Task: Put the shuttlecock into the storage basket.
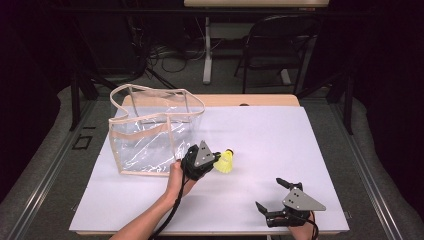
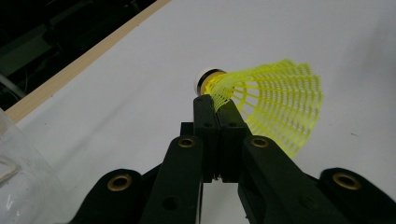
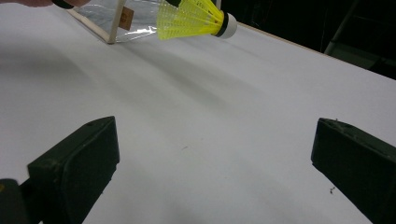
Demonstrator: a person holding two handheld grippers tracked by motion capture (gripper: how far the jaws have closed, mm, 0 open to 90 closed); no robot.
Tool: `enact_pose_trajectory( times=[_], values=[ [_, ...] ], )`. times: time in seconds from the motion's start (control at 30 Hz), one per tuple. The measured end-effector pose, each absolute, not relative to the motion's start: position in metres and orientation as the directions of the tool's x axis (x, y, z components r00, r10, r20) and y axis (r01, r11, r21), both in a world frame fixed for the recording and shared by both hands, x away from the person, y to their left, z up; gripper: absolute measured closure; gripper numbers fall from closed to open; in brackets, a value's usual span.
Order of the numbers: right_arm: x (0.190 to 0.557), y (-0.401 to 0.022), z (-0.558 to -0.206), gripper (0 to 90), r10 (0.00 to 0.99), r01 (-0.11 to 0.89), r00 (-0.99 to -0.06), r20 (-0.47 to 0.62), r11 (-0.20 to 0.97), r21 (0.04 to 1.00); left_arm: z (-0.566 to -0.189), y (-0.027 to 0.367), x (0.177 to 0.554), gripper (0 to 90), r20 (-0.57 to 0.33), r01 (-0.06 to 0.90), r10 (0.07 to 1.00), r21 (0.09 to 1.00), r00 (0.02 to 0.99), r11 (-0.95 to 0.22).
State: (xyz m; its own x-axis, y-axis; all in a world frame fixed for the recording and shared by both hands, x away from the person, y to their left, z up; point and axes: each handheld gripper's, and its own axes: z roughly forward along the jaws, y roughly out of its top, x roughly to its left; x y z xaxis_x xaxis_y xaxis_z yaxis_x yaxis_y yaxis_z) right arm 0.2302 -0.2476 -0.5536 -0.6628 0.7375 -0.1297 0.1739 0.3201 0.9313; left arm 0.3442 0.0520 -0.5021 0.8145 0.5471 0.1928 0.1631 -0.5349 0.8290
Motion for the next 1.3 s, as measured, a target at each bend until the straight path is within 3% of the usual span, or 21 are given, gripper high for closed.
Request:
enact_pose_trajectory(
  times=[1.3],
  values=[
    [0.230,-0.248,-0.553,0.6,0.741,0.166,-0.658,-0.133,0.315,0.935,-0.468,0.044,0.367,89.2,0.198,0.143,0.542,0.840,0.817,-0.523]
  ],
)
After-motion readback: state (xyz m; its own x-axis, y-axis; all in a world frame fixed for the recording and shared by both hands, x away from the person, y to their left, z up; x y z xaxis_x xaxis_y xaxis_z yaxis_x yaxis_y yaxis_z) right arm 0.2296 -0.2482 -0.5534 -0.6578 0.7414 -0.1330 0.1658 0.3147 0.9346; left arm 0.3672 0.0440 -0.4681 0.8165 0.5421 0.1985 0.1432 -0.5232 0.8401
